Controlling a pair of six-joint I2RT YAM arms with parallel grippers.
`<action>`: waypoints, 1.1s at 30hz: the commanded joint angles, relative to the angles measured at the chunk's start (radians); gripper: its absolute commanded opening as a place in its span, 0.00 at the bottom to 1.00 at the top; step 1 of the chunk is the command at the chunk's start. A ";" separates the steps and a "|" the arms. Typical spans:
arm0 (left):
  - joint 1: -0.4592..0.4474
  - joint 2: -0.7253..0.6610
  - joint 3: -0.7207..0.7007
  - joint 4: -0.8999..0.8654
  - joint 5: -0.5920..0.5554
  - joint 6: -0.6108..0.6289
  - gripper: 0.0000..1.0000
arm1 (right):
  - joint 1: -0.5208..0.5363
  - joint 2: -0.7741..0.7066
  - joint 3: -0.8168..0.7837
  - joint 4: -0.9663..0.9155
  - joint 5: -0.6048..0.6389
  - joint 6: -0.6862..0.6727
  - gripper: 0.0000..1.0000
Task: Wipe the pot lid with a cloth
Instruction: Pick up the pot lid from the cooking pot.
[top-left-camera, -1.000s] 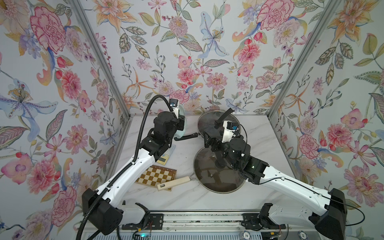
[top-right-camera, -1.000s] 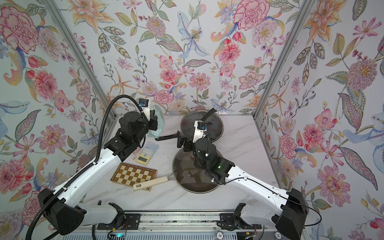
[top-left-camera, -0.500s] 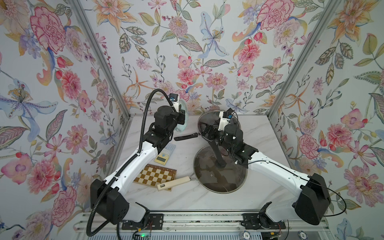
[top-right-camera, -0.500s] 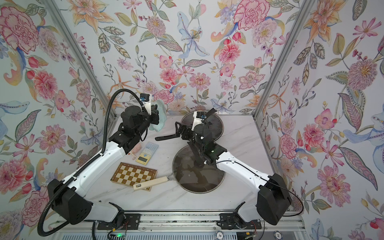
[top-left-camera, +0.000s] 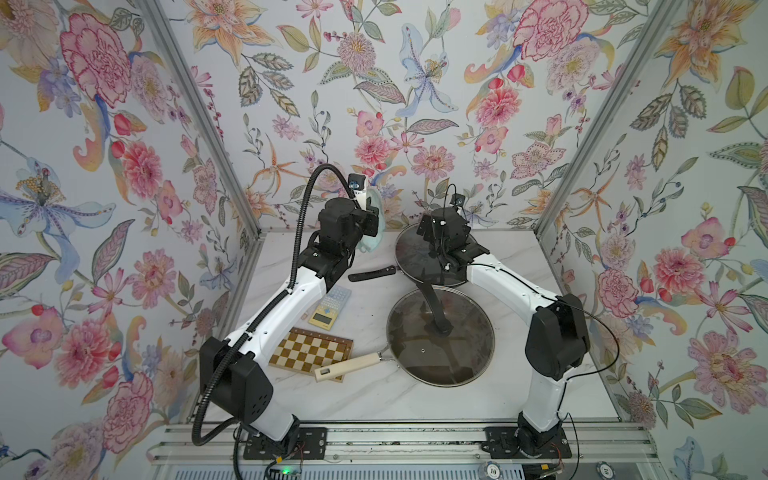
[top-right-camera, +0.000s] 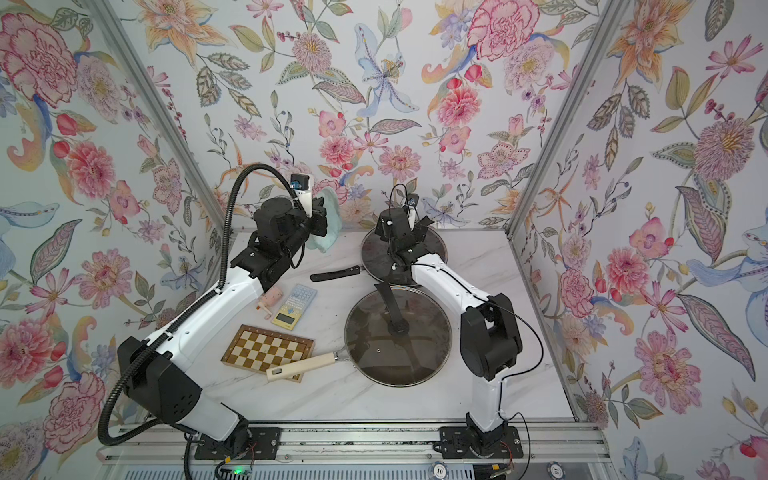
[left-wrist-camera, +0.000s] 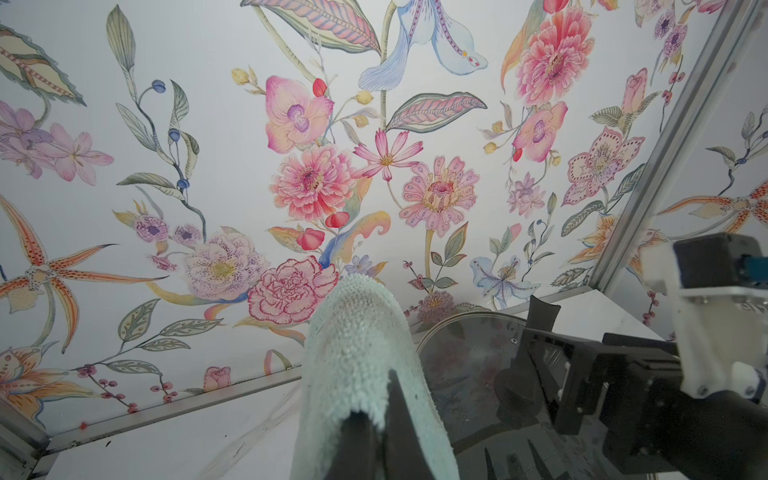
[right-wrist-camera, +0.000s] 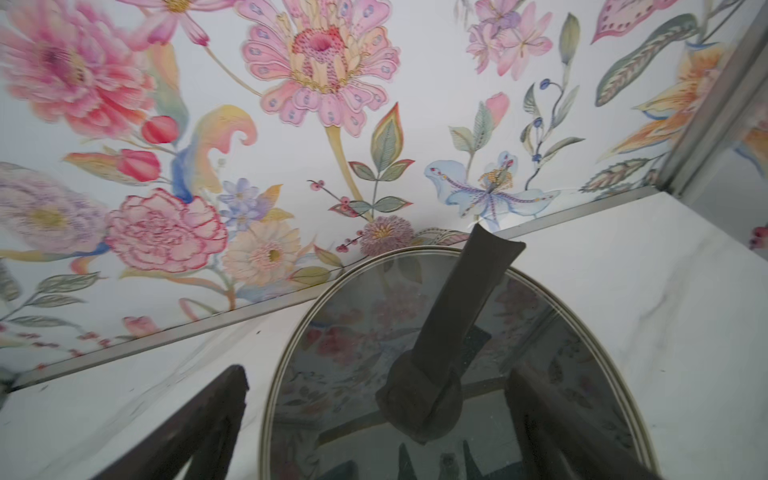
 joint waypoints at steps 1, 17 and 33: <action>0.006 0.030 0.039 0.011 0.008 -0.006 0.00 | 0.017 0.100 0.108 -0.128 0.185 0.126 0.97; 0.007 0.007 0.029 -0.030 -0.022 0.027 0.00 | 0.006 0.390 0.324 -0.252 0.326 0.290 0.83; 0.006 -0.084 -0.013 -0.059 -0.130 0.066 0.00 | 0.002 0.512 0.400 -0.255 0.334 0.302 0.51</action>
